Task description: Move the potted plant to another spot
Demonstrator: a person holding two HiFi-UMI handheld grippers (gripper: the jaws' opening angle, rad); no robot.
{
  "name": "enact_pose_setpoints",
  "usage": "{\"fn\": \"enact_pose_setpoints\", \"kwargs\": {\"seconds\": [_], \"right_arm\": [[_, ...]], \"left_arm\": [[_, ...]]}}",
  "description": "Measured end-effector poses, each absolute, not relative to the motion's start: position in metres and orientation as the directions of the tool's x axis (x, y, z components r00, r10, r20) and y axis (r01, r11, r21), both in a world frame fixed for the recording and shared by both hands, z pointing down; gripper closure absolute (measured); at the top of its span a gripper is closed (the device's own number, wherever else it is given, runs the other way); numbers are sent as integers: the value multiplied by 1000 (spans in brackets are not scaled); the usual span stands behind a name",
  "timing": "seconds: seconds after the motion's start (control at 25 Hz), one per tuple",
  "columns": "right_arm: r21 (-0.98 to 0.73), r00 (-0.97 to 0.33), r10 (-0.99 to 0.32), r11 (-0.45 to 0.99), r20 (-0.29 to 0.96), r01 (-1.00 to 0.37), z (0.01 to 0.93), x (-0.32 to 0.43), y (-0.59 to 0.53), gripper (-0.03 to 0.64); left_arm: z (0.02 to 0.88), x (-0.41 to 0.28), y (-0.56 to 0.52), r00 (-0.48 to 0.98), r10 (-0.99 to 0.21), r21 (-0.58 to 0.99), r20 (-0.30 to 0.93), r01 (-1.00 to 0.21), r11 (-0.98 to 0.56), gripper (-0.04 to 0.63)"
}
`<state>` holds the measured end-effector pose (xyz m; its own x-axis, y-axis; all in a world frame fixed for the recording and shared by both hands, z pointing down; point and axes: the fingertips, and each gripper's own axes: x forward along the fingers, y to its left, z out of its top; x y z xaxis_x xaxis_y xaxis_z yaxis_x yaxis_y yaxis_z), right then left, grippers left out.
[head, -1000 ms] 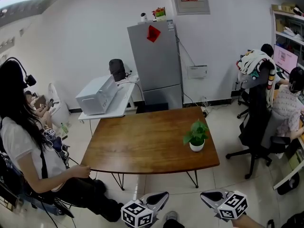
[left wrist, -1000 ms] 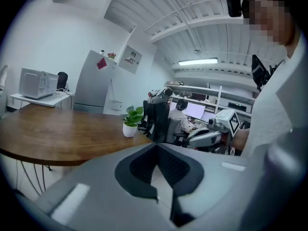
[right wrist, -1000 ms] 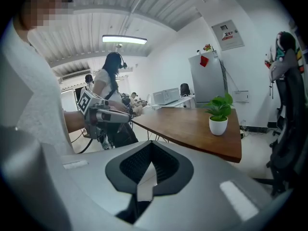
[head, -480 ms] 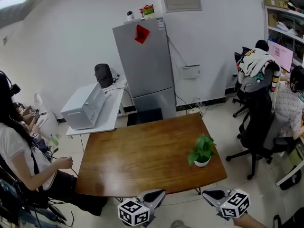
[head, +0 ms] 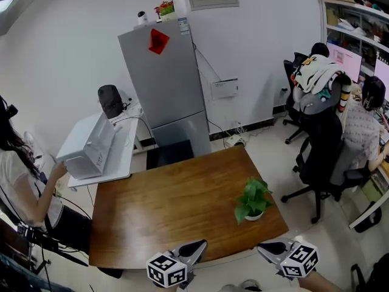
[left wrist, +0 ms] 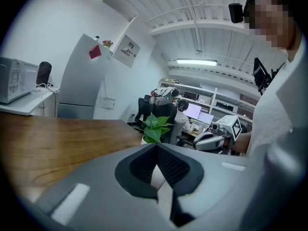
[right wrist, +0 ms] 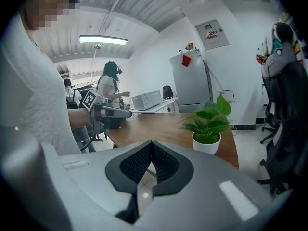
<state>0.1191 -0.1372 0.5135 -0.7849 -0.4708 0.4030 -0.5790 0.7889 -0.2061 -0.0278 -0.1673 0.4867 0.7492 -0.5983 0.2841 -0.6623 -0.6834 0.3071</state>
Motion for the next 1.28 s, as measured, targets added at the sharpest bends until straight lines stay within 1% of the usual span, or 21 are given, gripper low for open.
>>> {"fn": "enact_pose_setpoints", "kwargs": {"seconds": [0.2,0.4,0.56,0.64,0.88,0.92,1.0,1.12,1.28], "right_arm": [[-198,-782,-447,799,435,-567,527,134,-154,612],[-151,-776,-449,816,444,-558,530,148,-173,612],[-99,-748,-449,823,489,-559,547,161,-191,612],[-96,-734,-455,815,504,-571,558,168,-199,589],[-119,-704,-477,778,526,-616,595,177,-231,371],[-117,-694,-490,767,527,-631,603,177,-238,314],[-113,-679,-516,747,522,-655,616,176,-255,113],[-132,-675,-526,730,517,-670,630,173,-279,30],[-81,-649,-545,730,530,-679,646,162,-307,21]], "left_arm": [[490,-12,-179,746,-595,293,299,-666,-687,607],[492,1,-181,732,-605,292,313,-680,-672,607],[491,2,-179,712,-620,286,330,-702,-653,607],[490,-2,-178,698,-631,281,338,-715,-640,607],[485,-12,-172,651,-666,262,364,-758,-597,607],[484,-15,-172,641,-675,255,366,-766,-590,607],[483,-19,-172,625,-689,247,368,-780,-575,607],[484,-20,-172,614,-693,245,379,-788,-565,607],[487,-26,-174,603,-695,241,391,-796,-555,607]]}}
